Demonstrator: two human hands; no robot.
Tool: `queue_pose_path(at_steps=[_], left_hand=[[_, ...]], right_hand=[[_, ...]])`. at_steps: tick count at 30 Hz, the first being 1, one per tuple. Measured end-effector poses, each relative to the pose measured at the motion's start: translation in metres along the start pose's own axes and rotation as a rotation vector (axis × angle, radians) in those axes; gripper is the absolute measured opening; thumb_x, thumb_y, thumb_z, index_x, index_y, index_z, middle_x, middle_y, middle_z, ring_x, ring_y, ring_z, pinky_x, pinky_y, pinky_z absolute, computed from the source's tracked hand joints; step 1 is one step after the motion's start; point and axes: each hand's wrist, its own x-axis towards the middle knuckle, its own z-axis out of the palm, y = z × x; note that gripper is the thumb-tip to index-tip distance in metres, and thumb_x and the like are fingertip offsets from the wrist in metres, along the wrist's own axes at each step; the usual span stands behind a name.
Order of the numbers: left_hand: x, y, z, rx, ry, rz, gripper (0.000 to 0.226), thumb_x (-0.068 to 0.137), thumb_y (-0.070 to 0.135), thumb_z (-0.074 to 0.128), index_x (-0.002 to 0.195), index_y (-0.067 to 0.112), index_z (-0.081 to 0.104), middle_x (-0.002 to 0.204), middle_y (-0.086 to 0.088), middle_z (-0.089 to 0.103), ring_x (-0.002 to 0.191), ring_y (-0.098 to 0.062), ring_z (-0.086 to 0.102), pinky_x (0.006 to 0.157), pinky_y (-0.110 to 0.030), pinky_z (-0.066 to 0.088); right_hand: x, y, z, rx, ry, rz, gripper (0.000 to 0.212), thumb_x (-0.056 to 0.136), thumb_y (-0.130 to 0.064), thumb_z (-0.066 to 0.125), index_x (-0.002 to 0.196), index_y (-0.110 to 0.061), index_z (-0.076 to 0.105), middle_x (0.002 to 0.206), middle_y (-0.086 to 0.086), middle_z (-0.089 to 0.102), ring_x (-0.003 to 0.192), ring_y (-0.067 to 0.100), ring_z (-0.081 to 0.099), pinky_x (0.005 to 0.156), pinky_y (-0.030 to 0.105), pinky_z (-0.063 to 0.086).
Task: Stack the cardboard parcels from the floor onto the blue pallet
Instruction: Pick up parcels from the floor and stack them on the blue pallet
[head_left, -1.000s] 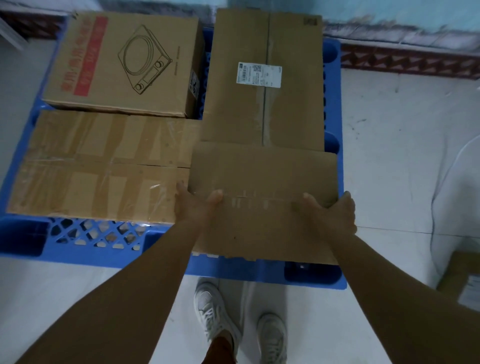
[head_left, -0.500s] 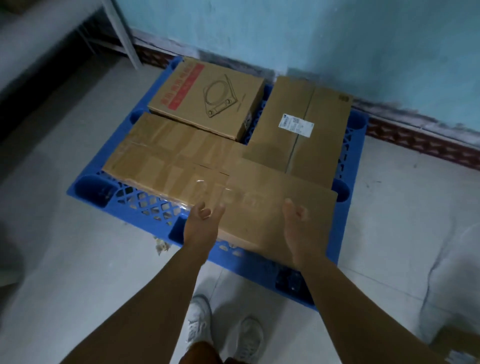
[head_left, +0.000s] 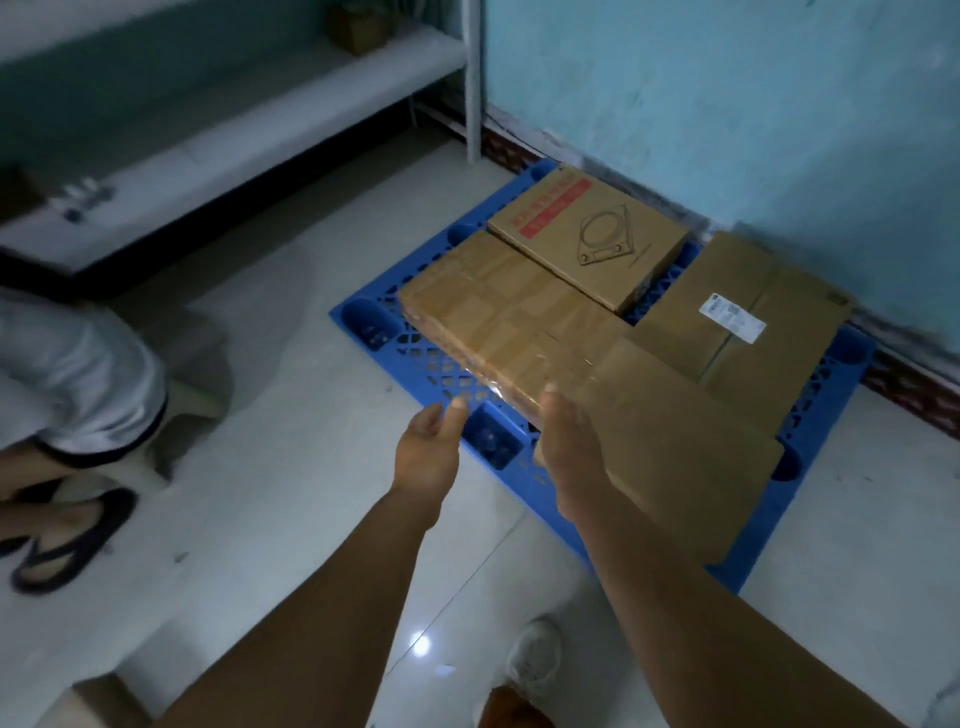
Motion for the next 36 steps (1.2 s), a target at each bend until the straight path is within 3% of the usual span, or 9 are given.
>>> queue_pose_path(at_steps=[2,6,9,18,24,29,32,34,36], left_hand=[[-0.017,-0.008,-0.036,-0.047,0.046,-0.004,0.058,0.094,0.049,0.049,0.141,0.017,0.045,0.136,-0.007,0.053,0.121,-0.02,0.052,0.092,-0.03,0.039],[-0.057,-0.032,-0.112,-0.181,0.173,-0.001,0.059,0.093,0.05,0.05,0.142,0.016,0.044,0.137,-0.006,0.053,0.123,-0.019,0.052,0.104,-0.033,0.039],[-0.085,-0.055,-0.165,-0.283,0.283,-0.028,0.06,0.093,0.05,0.049,0.142,0.016,0.043,0.138,-0.004,0.053,0.123,-0.019,0.052,0.106,-0.035,0.038],[-0.17,-0.122,-0.274,-0.511,0.598,-0.091,0.057,0.095,0.053,0.04,0.138,0.016,0.045,0.135,-0.001,0.053,0.124,-0.02,0.05,0.108,-0.042,0.038],[-0.218,-0.167,-0.3,-0.649,0.828,-0.171,0.058,0.094,0.057,0.038,0.138,0.02,0.046,0.135,0.0,0.054,0.125,-0.02,0.05,0.109,-0.045,0.037],[-0.259,-0.205,-0.296,-0.789,1.045,-0.271,0.055,0.093,0.059,0.04,0.132,0.023,0.052,0.129,0.002,0.057,0.119,-0.019,0.053,0.105,-0.044,0.041],[-0.286,-0.227,-0.283,-0.87,1.167,-0.314,0.043,0.093,0.057,0.042,0.116,0.025,0.06,0.123,0.003,0.059,0.112,-0.018,0.056,0.103,-0.04,0.042],[-0.303,-0.244,-0.273,-0.925,1.243,-0.319,0.029,0.097,0.049,0.041,0.105,0.028,0.059,0.119,0.002,0.06,0.107,-0.016,0.057,0.097,-0.035,0.043],[-0.319,-0.261,-0.26,-1.001,1.299,-0.348,0.031,0.099,0.046,0.04,0.114,0.024,0.056,0.115,0.001,0.058,0.104,-0.015,0.056,0.088,-0.031,0.043]], right_hand=[[-0.027,-0.007,0.028,-0.036,-0.034,-0.061,0.052,0.096,-0.049,0.036,0.131,-0.014,0.052,0.13,0.009,0.056,0.118,0.026,0.053,0.095,0.038,0.042],[-0.093,-0.017,0.087,-0.088,-0.178,-0.116,0.05,0.1,-0.047,0.033,0.138,-0.017,0.045,0.13,0.001,0.052,0.116,0.02,0.049,0.094,0.028,0.035],[-0.142,-0.018,0.125,-0.186,-0.284,-0.099,0.054,0.1,-0.05,0.029,0.144,-0.022,0.037,0.145,0.002,0.043,0.128,0.023,0.044,0.091,0.031,0.031],[-0.252,0.011,0.217,-0.398,-0.626,-0.187,0.055,0.096,-0.057,0.027,0.14,-0.027,0.042,0.144,-0.002,0.047,0.127,0.02,0.047,0.1,0.036,0.036],[-0.301,0.039,0.252,-0.573,-0.882,-0.232,0.058,0.097,-0.056,0.025,0.144,-0.025,0.038,0.147,-0.001,0.043,0.131,0.021,0.043,0.105,0.038,0.033],[-0.329,0.067,0.26,-0.703,-1.094,-0.23,0.06,0.097,-0.057,0.027,0.145,-0.022,0.036,0.148,0.0,0.042,0.131,0.02,0.043,0.1,0.033,0.032],[-0.344,0.084,0.259,-0.799,-1.211,-0.223,0.061,0.097,-0.056,0.028,0.146,-0.021,0.035,0.147,0.001,0.042,0.132,0.022,0.042,0.1,0.036,0.032],[-0.355,0.097,0.255,-0.861,-1.273,-0.219,0.062,0.096,-0.058,0.029,0.146,-0.021,0.036,0.146,0.002,0.043,0.131,0.023,0.042,0.098,0.036,0.032],[-0.366,0.111,0.251,-0.92,-1.336,-0.235,0.062,0.096,-0.057,0.029,0.145,-0.02,0.036,0.146,0.002,0.043,0.131,0.023,0.043,0.096,0.035,0.031]])
